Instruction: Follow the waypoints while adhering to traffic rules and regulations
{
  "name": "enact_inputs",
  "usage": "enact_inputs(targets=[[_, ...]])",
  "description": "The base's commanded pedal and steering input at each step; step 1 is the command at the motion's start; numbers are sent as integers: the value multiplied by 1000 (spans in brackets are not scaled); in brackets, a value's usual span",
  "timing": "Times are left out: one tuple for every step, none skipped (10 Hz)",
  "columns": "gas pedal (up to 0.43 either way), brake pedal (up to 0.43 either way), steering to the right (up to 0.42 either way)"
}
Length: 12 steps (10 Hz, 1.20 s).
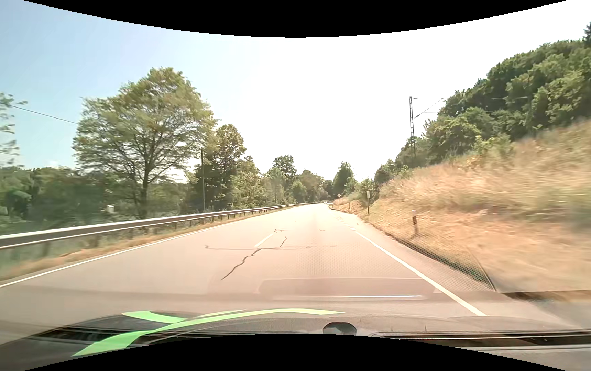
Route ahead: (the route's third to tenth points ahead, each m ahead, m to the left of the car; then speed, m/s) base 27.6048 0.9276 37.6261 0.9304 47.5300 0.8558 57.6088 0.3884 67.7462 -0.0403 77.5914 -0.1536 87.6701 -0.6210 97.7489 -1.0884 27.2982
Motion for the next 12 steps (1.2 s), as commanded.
enact_inputs(targets=[[209, 0, -1], [220, 0, 0], [220, 0, -1], [220, 0, 0], [220, 0, 0], [209, 0, 0], [209, 0, 0], [197, 0, 0], [197, 0, 0], [197, 0, 0], [197, 0, 0], [197, 0, 0]])
